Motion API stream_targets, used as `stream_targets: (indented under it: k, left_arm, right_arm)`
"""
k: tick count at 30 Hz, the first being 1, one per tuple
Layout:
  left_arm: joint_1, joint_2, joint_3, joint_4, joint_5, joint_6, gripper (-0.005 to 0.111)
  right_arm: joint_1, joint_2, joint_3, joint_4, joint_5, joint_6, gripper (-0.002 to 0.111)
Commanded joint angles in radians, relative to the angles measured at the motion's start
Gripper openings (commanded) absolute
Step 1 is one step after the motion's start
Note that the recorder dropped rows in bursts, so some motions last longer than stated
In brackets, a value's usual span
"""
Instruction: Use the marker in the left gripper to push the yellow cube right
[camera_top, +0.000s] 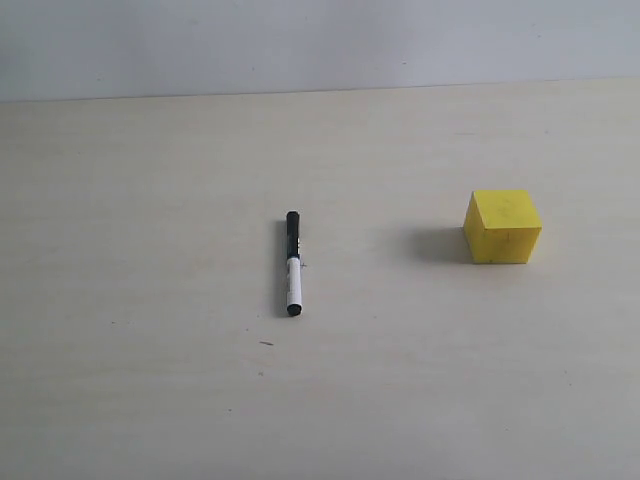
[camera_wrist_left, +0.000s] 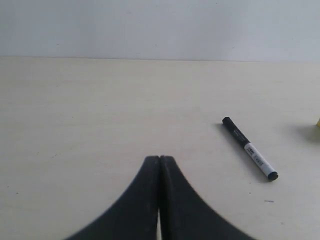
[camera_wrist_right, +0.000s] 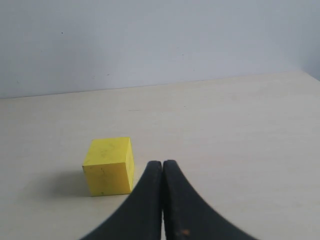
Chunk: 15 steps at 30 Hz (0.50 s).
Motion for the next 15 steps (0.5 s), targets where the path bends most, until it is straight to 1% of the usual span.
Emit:
stream_targets:
  k: [1,9,11,14,15]
  left_arm:
    - [0.006,-0.006,0.001,0.006,-0.003,-0.005,0.000]
    - [0.012,-0.006,0.001,0.006,-0.003,-0.005,0.000]
    - [0.028,-0.006,0.001,0.006,-0.003,-0.005,0.000]
    - [0.072,-0.006,0.001,0.006,-0.003,-0.005,0.000]
    - [0.074,-0.006,0.001,0.006,-0.003,-0.005,0.000]
  right_arm:
    - [-0.007,-0.006,0.005,-0.006,0.000,-0.002,0.000]
    - [-0.007,-0.006,0.005,-0.006,0.000,-0.002,0.000]
    - [-0.007,-0.006,0.005,-0.006,0.000,-0.002,0.000]
    - [-0.007,-0.006,0.005,-0.006,0.000,-0.002,0.000]
    - [-0.007,-0.006,0.005,-0.006,0.000,-0.002,0.000]
